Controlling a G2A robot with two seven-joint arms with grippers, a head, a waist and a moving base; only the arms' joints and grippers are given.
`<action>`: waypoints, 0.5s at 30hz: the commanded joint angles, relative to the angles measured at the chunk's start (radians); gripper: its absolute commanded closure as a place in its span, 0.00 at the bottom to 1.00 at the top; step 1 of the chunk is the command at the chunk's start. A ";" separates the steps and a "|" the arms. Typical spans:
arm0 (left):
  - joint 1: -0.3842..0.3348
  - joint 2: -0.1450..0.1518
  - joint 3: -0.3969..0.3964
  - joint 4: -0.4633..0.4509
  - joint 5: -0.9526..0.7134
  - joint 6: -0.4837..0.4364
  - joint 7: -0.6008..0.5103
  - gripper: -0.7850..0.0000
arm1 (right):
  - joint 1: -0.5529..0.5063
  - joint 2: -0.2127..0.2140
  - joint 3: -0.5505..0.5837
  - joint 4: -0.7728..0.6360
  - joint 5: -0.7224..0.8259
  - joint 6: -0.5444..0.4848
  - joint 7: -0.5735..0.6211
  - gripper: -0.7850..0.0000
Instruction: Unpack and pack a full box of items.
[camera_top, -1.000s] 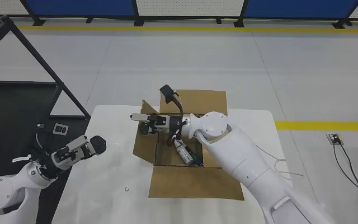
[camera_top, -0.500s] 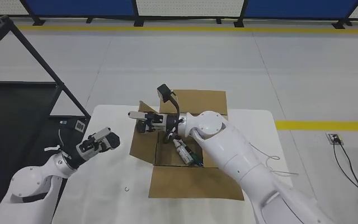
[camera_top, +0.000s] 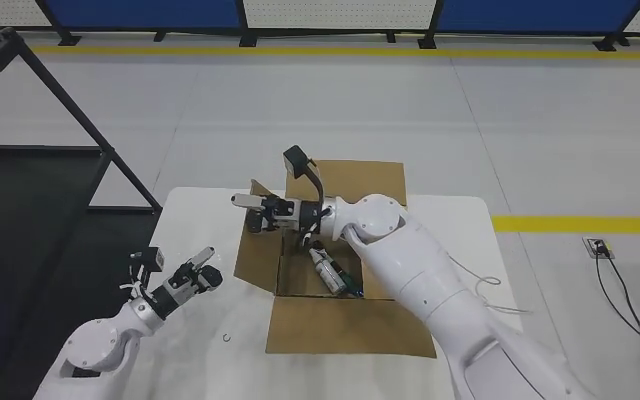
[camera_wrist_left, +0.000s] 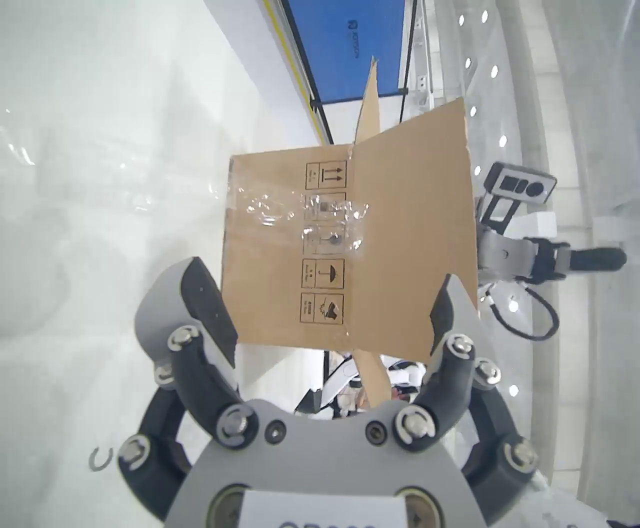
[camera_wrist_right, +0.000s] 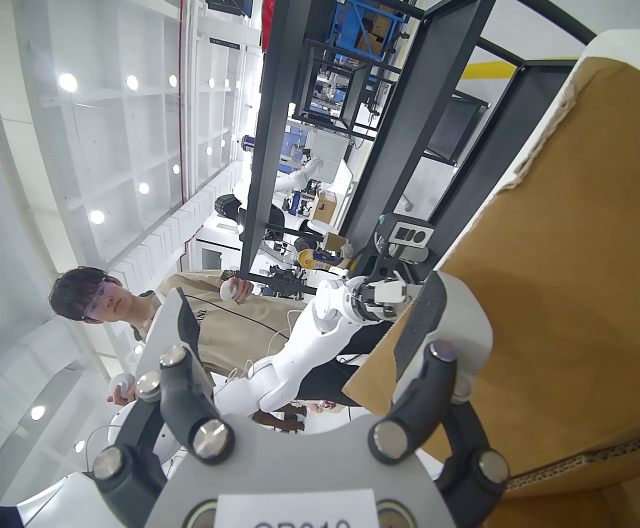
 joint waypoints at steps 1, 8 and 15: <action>0.000 0.000 0.000 -0.001 0.010 0.000 0.000 0.00 | 0.000 -0.001 0.006 0.002 -0.005 0.000 0.002 0.00; 0.002 0.000 0.002 -0.004 0.013 0.000 0.001 0.00 | 0.000 -0.004 0.024 0.005 -0.021 0.007 0.012 0.00; 0.031 -0.018 0.064 -0.052 0.012 0.032 0.096 0.00 | -0.004 -0.006 0.041 0.001 -0.039 0.011 0.013 0.00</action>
